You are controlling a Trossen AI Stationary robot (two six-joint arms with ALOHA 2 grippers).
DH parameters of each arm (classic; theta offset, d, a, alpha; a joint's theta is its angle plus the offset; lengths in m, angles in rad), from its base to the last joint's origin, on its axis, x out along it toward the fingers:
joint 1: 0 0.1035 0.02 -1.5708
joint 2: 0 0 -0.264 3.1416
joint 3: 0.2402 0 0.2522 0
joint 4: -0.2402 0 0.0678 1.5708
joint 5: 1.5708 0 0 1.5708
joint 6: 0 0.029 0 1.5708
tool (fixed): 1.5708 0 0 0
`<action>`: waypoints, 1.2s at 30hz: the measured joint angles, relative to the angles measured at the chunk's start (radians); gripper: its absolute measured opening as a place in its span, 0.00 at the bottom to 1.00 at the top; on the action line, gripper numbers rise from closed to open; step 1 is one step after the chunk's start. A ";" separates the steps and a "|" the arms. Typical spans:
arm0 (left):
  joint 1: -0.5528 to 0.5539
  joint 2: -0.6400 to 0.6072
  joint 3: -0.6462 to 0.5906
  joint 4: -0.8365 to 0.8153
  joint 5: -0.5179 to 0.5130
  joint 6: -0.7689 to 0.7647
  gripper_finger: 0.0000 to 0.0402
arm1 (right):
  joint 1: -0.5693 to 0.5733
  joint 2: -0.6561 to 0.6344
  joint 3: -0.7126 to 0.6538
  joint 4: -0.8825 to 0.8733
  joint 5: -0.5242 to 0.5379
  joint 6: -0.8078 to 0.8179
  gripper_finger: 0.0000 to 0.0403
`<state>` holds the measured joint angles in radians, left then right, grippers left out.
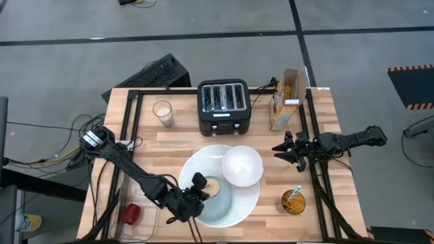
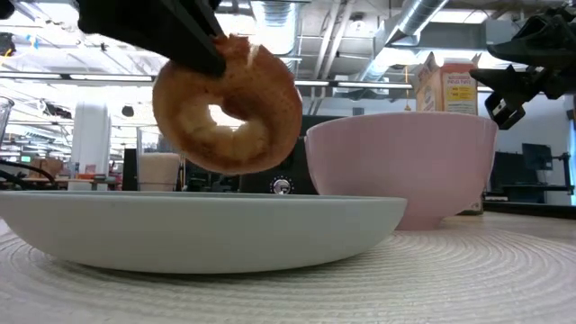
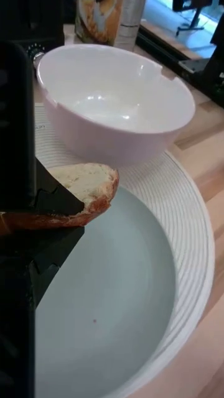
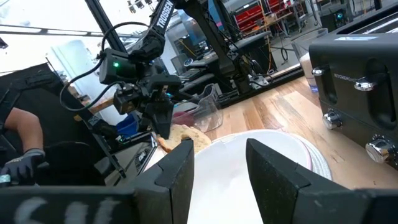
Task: Arrange a breakfast setting
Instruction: Put the toasted bread on the light blue plate
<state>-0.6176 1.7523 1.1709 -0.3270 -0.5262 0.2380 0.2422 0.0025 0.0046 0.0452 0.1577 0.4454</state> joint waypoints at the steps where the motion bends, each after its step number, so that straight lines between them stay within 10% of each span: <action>1: 0.003 0.000 0.000 -0.001 0.004 0.006 0.04 | 0.000 0.000 0.000 0.000 0.000 0.000 0.42; 36: -0.019 0.102 0.003 -0.004 -0.088 -0.216 0.07 | 0.000 0.000 0.000 0.000 0.000 0.000 0.42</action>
<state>-0.6363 1.8542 1.1736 -0.3309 -0.6143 0.0218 0.2421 0.0025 0.0044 0.0452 0.1574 0.4454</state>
